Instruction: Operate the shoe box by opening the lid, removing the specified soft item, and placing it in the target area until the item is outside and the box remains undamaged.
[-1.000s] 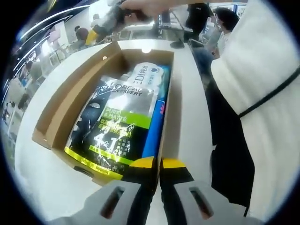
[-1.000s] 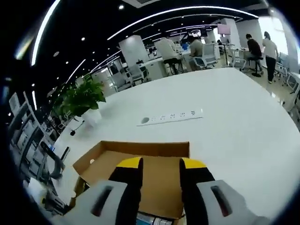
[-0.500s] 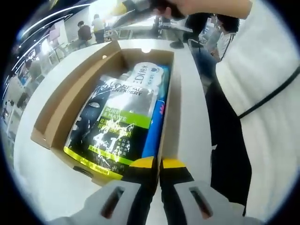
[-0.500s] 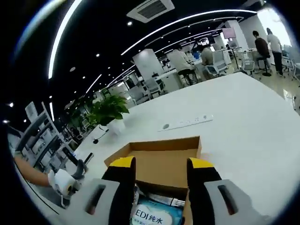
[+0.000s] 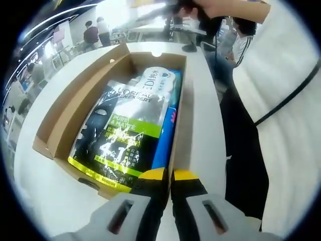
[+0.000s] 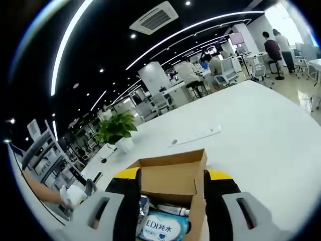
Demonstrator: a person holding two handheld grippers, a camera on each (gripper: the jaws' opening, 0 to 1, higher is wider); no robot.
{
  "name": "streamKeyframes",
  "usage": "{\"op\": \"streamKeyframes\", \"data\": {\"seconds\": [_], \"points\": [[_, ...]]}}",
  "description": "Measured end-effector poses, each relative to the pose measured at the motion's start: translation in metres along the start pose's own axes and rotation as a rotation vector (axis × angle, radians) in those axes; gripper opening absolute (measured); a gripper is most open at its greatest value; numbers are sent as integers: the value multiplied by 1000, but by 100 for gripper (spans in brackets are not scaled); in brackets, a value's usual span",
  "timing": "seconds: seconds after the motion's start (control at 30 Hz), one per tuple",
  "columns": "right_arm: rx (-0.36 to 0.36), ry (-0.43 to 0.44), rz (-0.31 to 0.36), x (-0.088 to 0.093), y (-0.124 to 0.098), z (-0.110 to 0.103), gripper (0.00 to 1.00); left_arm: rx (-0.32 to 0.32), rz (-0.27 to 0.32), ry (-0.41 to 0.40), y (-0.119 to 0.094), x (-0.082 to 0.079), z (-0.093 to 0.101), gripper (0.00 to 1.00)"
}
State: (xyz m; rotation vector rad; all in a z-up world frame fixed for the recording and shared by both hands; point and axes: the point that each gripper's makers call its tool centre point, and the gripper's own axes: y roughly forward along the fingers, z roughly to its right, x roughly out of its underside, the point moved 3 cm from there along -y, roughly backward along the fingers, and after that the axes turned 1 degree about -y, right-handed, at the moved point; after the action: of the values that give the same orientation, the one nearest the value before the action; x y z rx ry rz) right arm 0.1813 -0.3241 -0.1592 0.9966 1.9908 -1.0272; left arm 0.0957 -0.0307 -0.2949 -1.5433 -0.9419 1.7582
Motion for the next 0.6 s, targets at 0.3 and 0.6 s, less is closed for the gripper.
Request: {"op": "streamKeyframes", "data": {"seconds": [0.3,0.6], "points": [[-35,123,-47,23,-9,10,36,16,-9,-15,0,0,-1,2],[-39,142,-56,33,-19,9,36,16,-14,-22,0,0,-1,3]]}}
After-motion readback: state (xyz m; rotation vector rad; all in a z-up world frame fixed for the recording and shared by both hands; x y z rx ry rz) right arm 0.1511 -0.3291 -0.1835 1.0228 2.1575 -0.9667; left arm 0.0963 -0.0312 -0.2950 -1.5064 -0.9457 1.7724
